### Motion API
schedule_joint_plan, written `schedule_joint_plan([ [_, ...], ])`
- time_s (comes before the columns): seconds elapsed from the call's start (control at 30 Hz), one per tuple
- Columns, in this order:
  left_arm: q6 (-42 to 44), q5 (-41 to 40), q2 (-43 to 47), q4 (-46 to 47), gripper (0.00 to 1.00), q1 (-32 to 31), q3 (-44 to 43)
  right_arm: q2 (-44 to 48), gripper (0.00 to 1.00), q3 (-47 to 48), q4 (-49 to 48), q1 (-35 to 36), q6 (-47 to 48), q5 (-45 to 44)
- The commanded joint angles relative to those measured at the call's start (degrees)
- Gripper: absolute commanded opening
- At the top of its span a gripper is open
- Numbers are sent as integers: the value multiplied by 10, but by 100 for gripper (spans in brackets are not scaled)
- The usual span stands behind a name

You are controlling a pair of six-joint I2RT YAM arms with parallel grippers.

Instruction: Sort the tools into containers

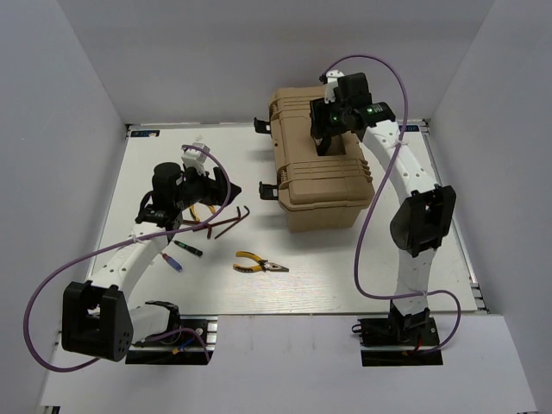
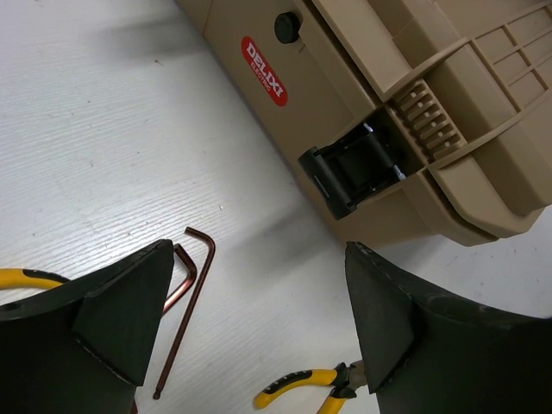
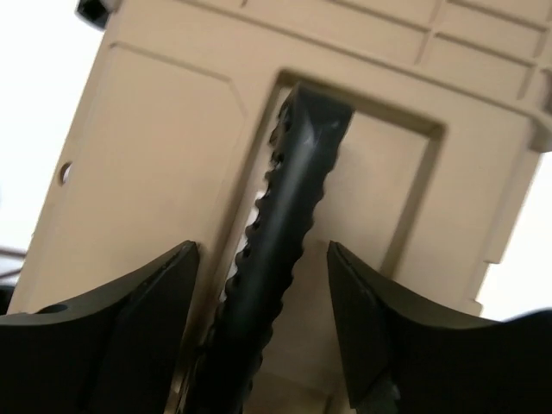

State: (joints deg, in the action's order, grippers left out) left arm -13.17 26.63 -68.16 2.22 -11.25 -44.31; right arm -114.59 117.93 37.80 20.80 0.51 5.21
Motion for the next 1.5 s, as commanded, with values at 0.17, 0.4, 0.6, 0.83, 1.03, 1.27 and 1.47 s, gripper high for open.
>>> schedule_joint_plan([
  [0.17, -6, 31, 11, 11, 91, 1, -20, -21, 54, 27, -26, 15, -1, -94],
  [0.4, -12, 36, 16, 11, 91, 1, -20, -7, 5, 24, -24, 25, -1, -88],
  [0.6, -17, 47, 11, 22, 88, 1, -20, 15, 0, 49, -26, 23, -39, -71],
  [0.83, -27, 72, -1, 40, 87, 1, -15, 52, 0, 66, -33, 21, -118, -58],
  [1.03, -45, 84, -19, 60, 86, 1, -9, 59, 0, 80, -36, 17, -183, -88],
  [1.27, -51, 96, -36, 70, 85, -5, -9, 66, 0, 111, -46, -3, -224, -112],
  [1.47, -70, 112, -48, 97, 85, -5, -9, 86, 0, 132, -48, -25, -245, -101],
])
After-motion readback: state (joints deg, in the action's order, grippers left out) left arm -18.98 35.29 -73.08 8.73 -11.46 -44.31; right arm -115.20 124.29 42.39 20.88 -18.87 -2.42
